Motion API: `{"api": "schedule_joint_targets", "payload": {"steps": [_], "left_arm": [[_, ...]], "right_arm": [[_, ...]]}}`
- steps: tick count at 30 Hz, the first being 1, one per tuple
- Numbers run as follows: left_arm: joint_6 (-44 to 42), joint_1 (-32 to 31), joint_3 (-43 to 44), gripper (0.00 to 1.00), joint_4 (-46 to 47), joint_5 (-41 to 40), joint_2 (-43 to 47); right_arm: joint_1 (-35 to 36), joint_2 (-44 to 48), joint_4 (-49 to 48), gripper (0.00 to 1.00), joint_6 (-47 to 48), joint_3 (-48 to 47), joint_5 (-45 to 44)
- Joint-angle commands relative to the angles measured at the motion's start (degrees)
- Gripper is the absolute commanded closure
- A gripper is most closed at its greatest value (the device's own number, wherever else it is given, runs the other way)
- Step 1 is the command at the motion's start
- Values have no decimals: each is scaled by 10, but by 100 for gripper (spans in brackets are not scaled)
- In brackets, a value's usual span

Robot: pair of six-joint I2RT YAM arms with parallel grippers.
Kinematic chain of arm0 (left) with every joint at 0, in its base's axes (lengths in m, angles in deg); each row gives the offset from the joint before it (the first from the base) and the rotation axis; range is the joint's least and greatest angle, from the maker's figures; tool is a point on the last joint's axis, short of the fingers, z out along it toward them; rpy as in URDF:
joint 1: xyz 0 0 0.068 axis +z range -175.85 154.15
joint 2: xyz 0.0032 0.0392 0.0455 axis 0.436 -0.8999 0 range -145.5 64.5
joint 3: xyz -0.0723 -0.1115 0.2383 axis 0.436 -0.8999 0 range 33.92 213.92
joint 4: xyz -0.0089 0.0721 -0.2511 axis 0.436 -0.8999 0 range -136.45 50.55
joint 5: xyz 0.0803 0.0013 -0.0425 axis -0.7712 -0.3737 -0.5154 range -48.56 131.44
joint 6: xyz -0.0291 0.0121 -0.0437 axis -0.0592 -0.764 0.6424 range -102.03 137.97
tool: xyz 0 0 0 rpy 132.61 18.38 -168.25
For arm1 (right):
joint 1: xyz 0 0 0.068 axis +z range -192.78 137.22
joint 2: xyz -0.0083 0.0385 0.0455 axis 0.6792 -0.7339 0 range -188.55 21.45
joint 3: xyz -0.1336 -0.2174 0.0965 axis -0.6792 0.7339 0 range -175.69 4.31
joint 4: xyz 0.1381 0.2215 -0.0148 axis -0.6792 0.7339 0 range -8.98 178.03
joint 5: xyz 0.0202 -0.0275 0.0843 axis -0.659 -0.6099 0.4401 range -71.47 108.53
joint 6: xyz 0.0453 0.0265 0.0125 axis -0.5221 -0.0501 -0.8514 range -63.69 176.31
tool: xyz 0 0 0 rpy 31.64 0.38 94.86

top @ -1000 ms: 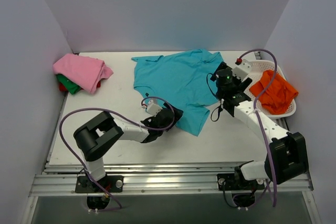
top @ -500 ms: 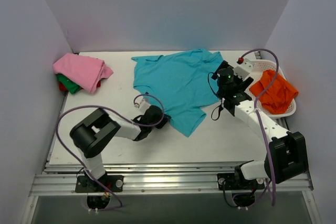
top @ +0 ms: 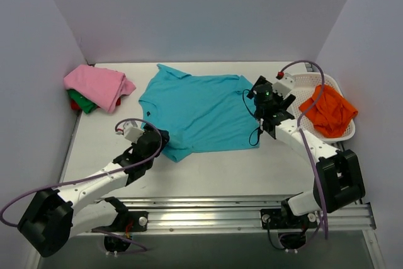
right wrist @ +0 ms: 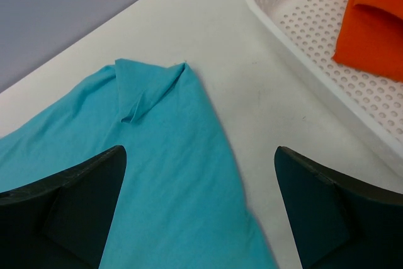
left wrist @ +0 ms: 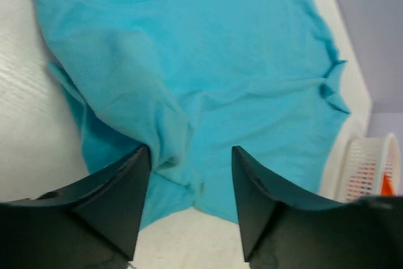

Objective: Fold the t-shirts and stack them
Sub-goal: Flatten the tshirt out

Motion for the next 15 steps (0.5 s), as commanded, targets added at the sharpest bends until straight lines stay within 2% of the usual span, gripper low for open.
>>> {"api": "schedule_joint_targets", "payload": {"steps": [1, 3, 7, 10, 11, 15], "left_arm": [[-12, 1, 17, 35, -52, -25, -16], [-19, 0, 25, 32, -65, -40, -8], [-17, 4, 32, 40, -108, -80, 40], [-24, 7, 28, 45, -137, -97, 84], [-25, 7, 16, 45, -134, -94, 93], [-30, 8, -15, 46, -103, -75, 116]], "right_arm": [[16, -12, 9, 0, -30, -11, -8], [17, -25, 32, 0, -63, -12, -1], [26, -16, 56, 0, -151, 26, -1], [20, 23, 18, 0, -224, 111, 46], [12, 52, -9, 0, -242, 164, 69], [24, 118, -69, 0, -279, 265, 102]]}}
